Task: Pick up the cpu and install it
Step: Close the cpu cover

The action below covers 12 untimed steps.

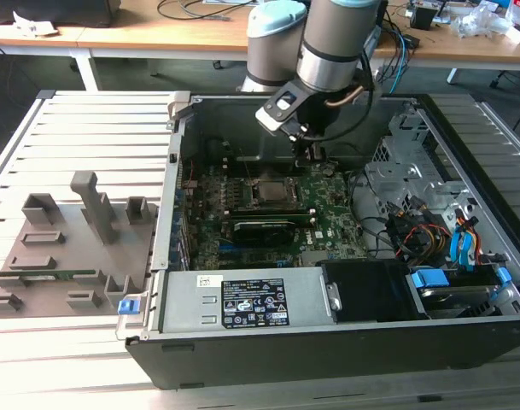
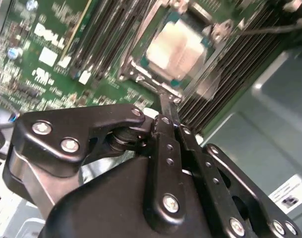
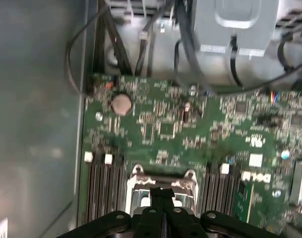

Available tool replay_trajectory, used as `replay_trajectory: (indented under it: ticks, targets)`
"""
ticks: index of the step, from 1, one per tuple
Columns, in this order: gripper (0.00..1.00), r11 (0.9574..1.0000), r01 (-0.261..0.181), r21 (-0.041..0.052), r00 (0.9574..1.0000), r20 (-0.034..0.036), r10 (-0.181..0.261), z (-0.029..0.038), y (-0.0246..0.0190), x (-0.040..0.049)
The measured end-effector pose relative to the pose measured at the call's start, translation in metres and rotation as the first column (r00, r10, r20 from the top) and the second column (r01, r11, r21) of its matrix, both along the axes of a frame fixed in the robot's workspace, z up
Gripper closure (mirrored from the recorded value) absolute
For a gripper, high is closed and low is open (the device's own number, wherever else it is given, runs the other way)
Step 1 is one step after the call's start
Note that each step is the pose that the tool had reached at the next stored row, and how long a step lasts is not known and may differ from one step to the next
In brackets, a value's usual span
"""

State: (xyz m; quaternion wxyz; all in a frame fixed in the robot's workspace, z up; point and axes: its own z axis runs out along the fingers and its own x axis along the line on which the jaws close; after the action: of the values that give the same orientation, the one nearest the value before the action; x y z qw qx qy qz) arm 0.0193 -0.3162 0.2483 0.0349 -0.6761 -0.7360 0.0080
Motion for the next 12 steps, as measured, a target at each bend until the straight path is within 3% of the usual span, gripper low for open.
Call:
replay_trajectory:
  ticks: [2, 5, 7, 10, 12]
  targets:
    - [0.89, 1.0000, -0.001, 0.0022, 1.0000, 0.0001, 0.001, -0.0018, 0.0000, -0.0086]
    - [0.89, 1.0000, -0.004, 0.0054, 1.0000, 0.0002, 0.004, -0.0099, 0.0000, -0.0312]
    - [0.89, 1.0000, -0.006, 0.0053, 1.0000, 0.0002, 0.006, -0.0137, -0.0001, -0.0369]
    - [0.89, 0.9999, -0.016, 0.0054, 0.9999, 0.0001, 0.016, -0.0274, -0.0012, -0.0482]
    - [0.89, 0.9998, -0.019, 0.0054, 0.9998, 0.0002, 0.019, -0.0347, -0.0013, -0.0492]
